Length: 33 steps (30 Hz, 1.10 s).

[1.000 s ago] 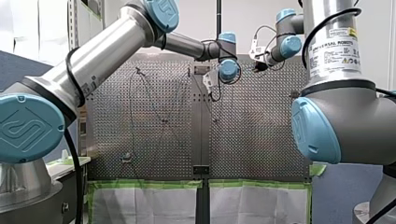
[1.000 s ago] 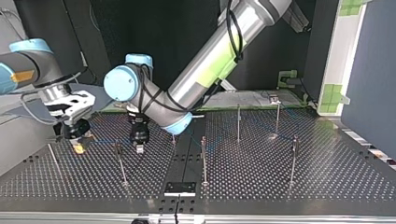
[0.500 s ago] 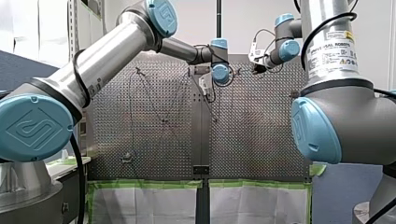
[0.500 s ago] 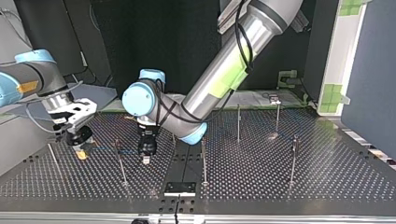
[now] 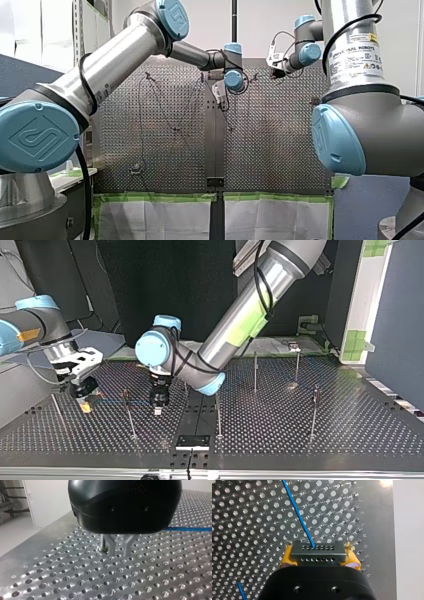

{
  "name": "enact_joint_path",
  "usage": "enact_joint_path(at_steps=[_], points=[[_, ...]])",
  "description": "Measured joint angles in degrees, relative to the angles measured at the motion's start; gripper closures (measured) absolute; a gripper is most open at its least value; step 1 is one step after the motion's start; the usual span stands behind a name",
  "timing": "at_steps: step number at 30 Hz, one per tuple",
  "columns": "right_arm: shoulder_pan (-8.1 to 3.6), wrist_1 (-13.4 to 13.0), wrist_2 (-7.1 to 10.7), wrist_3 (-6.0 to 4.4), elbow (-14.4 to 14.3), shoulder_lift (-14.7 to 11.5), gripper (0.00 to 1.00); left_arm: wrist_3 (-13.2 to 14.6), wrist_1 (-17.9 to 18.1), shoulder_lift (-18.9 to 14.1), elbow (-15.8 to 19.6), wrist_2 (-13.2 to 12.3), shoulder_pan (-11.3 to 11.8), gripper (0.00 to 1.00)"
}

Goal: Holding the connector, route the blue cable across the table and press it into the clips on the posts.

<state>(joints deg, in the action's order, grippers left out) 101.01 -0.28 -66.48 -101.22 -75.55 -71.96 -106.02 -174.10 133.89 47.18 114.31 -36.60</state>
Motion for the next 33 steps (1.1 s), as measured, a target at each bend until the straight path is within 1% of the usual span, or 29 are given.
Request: enact_joint_path(at_steps=[2,9,15,24,28,30,33], points=[[0.01,0.0,0.02,0.02,0.0,0.0,1.00,-0.1,-0.1,0.0,0.1,-0.1,-0.2,0.00],[0.03,0.0,0.03,0.07,0.0,0.0,1.00,-0.1,-0.6,0.0,0.1,-0.2,-0.5,0.00],[0.04,0.0,0.03,0.05,0.0,0.0,1.00,-0.1,-1.8,0.0,0.1,-0.2,-0.6,0.00],[0.03,0.1,0.15,0.03,0.0,0.1,1.00,-1.0,-6.4,-0.5,0.2,0.0,-1.3,0.00],[0.03,0.1,0.23,-0.01,0.0,0.1,1.00,-1.2,-8.4,-2.2,1.8,0.0,-2.2,0.00],[0.03,0.1,0.29,0.00,0.0,0.1,1.00,-1.1,-8.2,-3.3,2.8,-0.3,-2.5,0.00],[0.03,0.2,0.33,0.02,0.0,0.1,1.00,-1.0,-6.9,-5.1,4.6,-1.5,-2.9,0.00]])
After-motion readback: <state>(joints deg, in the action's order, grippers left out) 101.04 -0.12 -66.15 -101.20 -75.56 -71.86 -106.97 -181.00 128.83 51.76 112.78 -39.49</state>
